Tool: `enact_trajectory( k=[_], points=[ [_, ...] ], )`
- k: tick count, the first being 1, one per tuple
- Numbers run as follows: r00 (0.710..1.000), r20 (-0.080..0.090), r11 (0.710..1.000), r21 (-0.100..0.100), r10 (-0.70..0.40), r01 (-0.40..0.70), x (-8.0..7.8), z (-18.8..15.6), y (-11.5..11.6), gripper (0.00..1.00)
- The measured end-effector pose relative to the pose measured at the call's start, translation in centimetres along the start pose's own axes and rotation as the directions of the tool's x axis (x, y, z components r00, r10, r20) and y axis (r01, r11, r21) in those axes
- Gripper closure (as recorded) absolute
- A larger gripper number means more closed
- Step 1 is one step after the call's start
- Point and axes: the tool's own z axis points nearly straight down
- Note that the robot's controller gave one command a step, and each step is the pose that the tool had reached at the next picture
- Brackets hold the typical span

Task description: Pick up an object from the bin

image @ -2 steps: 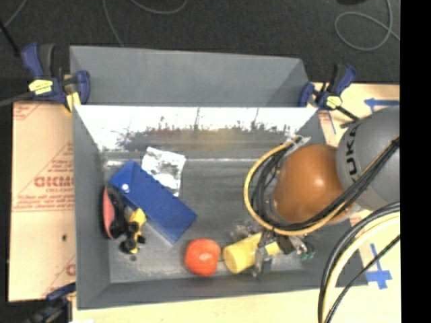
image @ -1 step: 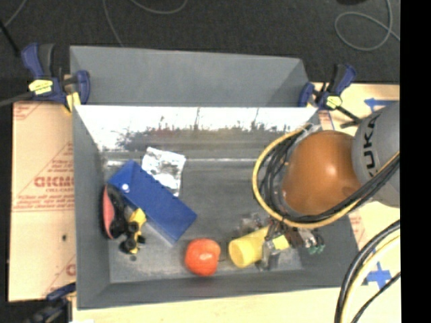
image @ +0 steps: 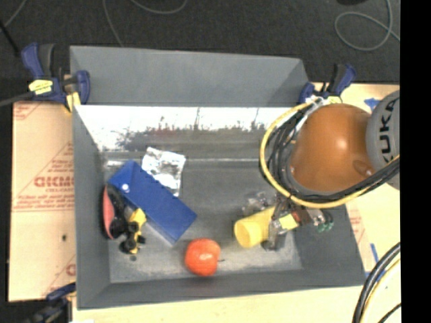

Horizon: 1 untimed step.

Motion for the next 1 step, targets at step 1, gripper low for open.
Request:
enact_trajectory(
  k=[1],
  points=[
    [1.0,-0.014,1.0,-0.006,0.011,-0.011,0.06,-4.77,0.26,1.0]
  ],
)
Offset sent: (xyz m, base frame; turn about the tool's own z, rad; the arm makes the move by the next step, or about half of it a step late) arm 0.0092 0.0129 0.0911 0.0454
